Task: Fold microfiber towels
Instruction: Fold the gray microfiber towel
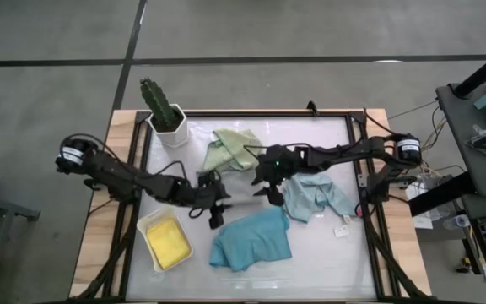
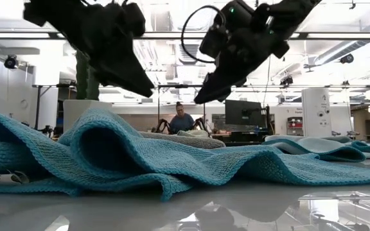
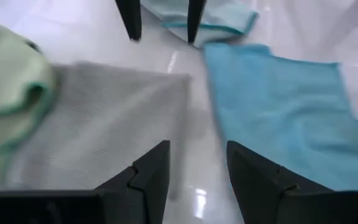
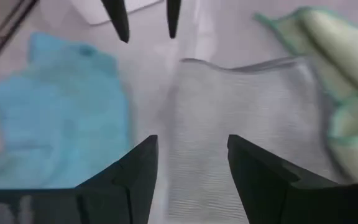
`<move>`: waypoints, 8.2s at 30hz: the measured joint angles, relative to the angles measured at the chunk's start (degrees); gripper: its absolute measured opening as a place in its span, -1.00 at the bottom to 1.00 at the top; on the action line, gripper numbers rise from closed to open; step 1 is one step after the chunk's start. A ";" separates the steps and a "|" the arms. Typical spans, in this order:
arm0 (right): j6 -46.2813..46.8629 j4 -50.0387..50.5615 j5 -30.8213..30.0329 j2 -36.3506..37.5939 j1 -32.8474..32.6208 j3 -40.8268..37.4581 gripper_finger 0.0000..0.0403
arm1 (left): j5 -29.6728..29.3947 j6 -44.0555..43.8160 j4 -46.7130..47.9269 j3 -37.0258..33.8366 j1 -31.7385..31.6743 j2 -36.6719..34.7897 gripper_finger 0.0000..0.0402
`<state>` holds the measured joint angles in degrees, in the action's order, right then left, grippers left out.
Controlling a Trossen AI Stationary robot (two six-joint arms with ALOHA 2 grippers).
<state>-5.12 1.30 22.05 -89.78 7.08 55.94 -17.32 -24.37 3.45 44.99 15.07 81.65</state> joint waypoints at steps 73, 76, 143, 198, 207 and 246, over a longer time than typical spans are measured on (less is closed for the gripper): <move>-3.64 6.42 -23.85 -5.29 -9.87 -2.50 -0.95 | -9.69 -16.86 5.29 4.27 5.10 18.87 -1.00; -3.44 6.69 -22.09 -5.29 -9.85 -2.58 -0.94 | -9.57 -16.84 7.13 4.22 4.96 17.56 -1.00; 7.55 8.67 -12.40 0.79 -9.79 0.92 0.35 | -13.88 -5.21 9.03 0.15 4.37 11.42 -1.00; -6.33 -5.20 -13.17 0.29 -2.75 1.36 0.64 | -15.39 0.81 -6.55 -12.09 1.87 0.70 -1.00; -12.59 -6.04 -6.72 -14.58 2.02 12.89 0.62 | -16.35 1.24 -12.52 -16.26 0.25 0.70 -1.00; -21.50 4.02 3.93 -31.08 6.83 28.96 0.40 | -18.63 1.33 -20.96 -21.70 -3.10 0.70 -1.00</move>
<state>-26.62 5.32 25.98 -120.86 13.91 84.90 -35.94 -23.05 -17.52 23.29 11.96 82.35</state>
